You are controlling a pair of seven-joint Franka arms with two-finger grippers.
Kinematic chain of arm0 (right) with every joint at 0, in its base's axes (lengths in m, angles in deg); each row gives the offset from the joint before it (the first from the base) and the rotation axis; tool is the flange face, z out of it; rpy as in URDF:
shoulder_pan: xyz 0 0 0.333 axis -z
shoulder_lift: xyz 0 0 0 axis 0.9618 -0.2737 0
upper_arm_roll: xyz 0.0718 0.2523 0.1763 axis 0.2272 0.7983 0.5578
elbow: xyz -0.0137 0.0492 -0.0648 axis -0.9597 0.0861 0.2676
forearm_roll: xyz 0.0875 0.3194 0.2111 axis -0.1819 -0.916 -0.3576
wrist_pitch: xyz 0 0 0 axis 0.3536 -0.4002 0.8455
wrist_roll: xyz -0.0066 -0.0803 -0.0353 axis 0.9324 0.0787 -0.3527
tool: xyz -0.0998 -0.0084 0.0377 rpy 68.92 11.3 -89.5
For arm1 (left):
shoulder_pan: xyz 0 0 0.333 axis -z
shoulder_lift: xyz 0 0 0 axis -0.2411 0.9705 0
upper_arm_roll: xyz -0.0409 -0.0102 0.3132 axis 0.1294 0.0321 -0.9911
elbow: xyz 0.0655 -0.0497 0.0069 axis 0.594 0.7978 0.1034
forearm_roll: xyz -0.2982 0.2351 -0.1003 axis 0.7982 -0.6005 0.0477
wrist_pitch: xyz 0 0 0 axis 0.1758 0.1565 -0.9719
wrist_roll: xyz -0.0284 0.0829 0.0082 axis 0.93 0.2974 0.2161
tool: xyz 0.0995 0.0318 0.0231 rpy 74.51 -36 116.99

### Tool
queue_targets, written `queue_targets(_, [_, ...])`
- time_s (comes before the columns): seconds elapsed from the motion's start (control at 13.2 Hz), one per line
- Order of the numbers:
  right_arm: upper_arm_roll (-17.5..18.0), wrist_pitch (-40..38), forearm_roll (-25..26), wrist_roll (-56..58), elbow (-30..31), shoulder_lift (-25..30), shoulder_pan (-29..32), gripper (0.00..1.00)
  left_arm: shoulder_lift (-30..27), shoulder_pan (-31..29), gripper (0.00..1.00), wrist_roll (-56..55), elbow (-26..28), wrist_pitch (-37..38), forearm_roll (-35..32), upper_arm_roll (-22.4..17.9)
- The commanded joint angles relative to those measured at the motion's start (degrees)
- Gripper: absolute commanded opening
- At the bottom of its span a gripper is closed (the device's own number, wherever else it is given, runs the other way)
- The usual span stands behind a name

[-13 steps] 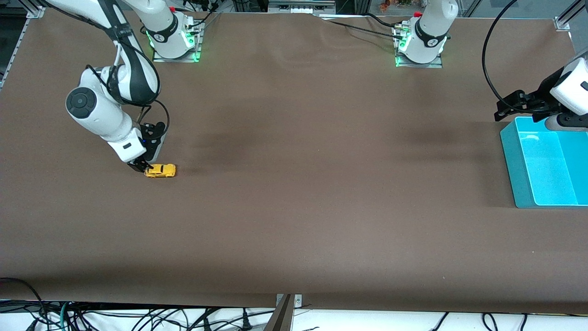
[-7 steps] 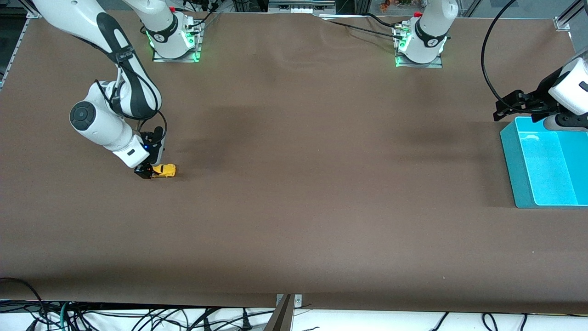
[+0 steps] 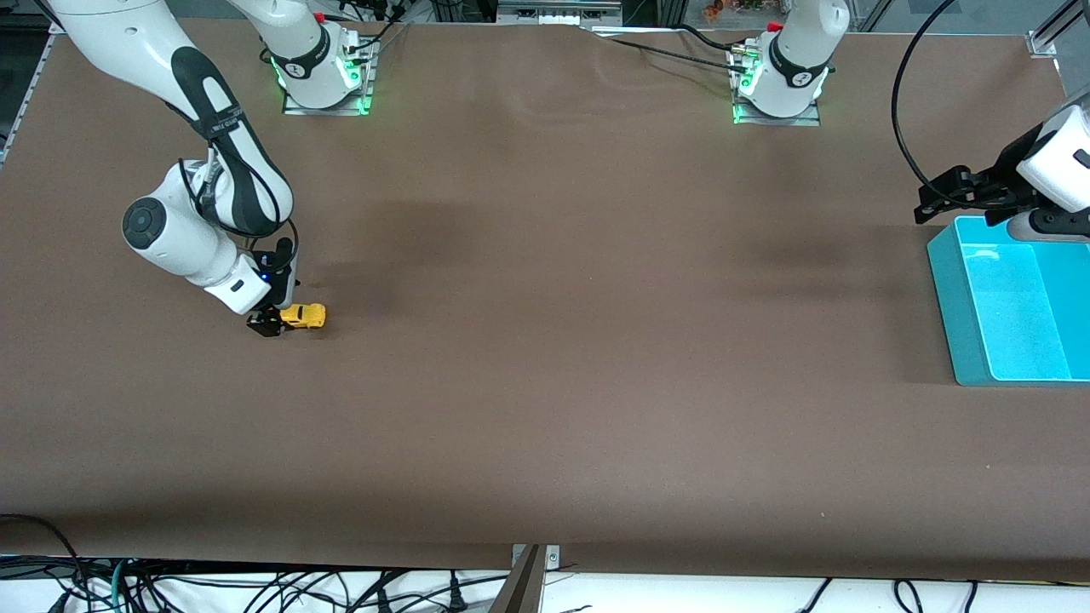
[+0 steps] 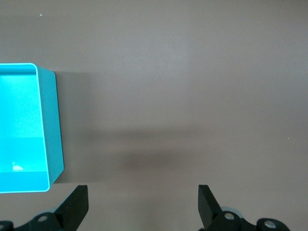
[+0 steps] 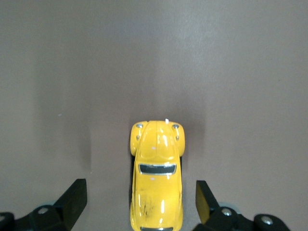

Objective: Wind and store yellow beetle car
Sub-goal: 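Lower the right gripper and close it on the yellow car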

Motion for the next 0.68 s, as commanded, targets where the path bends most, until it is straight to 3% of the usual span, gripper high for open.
queue_targets(0.0, [0.5,1.3,-1.5,1.8,-0.6,-1.3,0.6,0.80,0.0,0.3,1.00,-0.1,-1.3,1.5,-1.2,0.2])
queue_targets(0.15, [0.6,1.2,-1.6,1.8,-0.6,-1.3,0.7,0.48,0.0,0.3,1.00,-0.2,-1.3,1.5,-1.2,0.3])
queue_targets(0.38, [0.5,1.2,-1.5,2.0,-0.9,-1.8,0.9,0.17,0.0,0.3,1.00,-0.1,-1.3,1.5,-1.2,0.3])
queue_targets(0.61, [0.8,1.2,-1.5,4.1,-1.5,-2.7,1.9,0.12,0.0,0.3,1.00,-0.1,-1.3,1.5,-1.2,0.3])
